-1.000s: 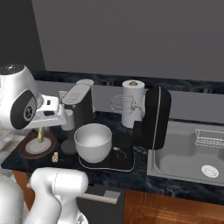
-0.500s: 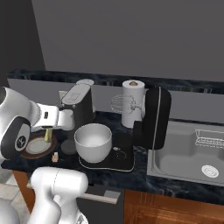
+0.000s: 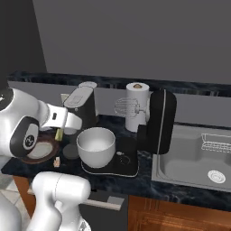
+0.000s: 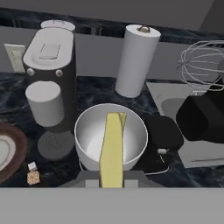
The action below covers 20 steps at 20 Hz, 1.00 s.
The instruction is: Add butter and sugar cubes to the stand mixer bowl and then turn on the stand mixer to begin making frosting.
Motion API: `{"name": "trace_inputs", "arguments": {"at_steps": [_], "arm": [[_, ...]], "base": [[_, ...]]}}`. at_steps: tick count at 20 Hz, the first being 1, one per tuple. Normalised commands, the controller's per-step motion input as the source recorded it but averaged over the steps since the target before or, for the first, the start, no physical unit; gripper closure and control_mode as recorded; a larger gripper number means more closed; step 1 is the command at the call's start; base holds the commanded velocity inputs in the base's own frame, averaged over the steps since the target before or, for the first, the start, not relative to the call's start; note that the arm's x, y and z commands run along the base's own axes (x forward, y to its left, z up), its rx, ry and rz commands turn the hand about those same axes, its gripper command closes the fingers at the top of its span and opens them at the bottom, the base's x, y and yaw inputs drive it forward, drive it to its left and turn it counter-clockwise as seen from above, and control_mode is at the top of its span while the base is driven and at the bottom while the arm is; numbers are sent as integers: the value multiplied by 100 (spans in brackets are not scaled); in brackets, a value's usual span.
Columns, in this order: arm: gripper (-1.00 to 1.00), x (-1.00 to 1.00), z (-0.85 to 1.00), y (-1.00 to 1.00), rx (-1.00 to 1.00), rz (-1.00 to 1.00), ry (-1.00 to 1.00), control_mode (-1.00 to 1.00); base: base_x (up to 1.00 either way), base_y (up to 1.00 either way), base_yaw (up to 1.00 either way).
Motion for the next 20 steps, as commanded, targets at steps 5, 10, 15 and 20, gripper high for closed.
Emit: {"name": "trace_inputs", "arguments": {"at_steps": [5,10,15,20], "arm": [[100,21,-40,-17,2,-2,-1,-100],[100,32,-57,-17,4,0,-1,-100],[100,30,-67,-4,2,0,0,-100],[100,29,-61,-1,0,0,-5,-100]], "base": [[0,0,0],[0,0,0],[0,0,0],[0,0,0]]}}
